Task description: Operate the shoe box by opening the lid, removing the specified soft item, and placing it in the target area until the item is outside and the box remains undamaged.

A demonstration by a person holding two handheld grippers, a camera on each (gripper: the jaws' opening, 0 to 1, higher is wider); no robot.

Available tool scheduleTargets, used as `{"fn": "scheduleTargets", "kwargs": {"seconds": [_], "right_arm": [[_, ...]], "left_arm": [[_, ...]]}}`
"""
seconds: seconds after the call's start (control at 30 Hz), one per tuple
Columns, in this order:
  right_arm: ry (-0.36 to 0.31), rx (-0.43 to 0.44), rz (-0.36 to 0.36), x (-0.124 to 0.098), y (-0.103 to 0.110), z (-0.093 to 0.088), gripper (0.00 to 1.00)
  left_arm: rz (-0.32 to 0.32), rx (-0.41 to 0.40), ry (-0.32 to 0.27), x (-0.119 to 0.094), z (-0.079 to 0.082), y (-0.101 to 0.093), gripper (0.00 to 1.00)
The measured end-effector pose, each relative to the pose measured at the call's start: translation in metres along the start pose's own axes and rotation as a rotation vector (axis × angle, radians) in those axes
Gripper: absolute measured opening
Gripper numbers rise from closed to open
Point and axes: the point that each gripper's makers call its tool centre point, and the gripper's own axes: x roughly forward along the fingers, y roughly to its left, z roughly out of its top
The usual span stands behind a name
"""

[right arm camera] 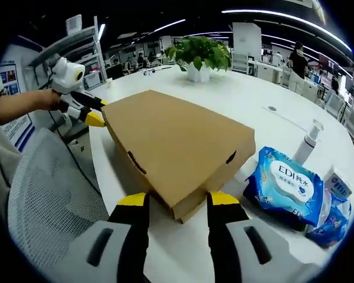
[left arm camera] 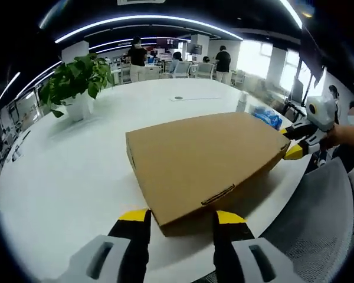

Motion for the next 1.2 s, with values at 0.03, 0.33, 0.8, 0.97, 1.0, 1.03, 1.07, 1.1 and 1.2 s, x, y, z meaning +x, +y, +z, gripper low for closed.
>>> {"fn": "scheduleTargets", "kwargs": {"seconds": [0.03,0.33,0.8,0.97,1.0,1.03,1.07,1.1,1.2], "right_arm": [[0.006,-0.007,-0.004,0.001,0.0,-0.001,0.36],[0.023,-0.012,-0.015,0.008,-0.006,-0.003,0.35],[0.021,-0.001,-0.03,0.024,-0.03,0.013,0.36],[0.02,0.002,-0.033,0.03,-0.04,0.019,0.36],[0.02,0.002,-0.033,0.031,-0.041,0.02,0.36],[0.019,0.002,-0.033,0.032,-0.043,0.02,0.36],[0.019,0.004,-0.033,0.033,-0.046,0.022,0.36],[0.019,0.003,-0.033,0.034,-0.048,0.023,0.36],[0.02,0.003,-0.034,0.037,-0.056,0.026,0.36]], "left_arm": [[0.003,0.006,0.006,0.001,-0.001,0.0,0.42],[0.018,0.015,0.028,0.01,-0.002,0.004,0.42],[0.008,0.028,0.041,0.033,0.021,0.024,0.43],[0.005,0.03,0.046,0.041,0.029,0.03,0.43],[0.005,0.031,0.046,0.043,0.031,0.031,0.43],[0.005,0.032,0.047,0.044,0.032,0.032,0.43],[0.006,0.033,0.049,0.047,0.034,0.033,0.43],[0.006,0.034,0.05,0.048,0.036,0.034,0.43],[0.008,0.034,0.051,0.054,0.042,0.036,0.43]]}}
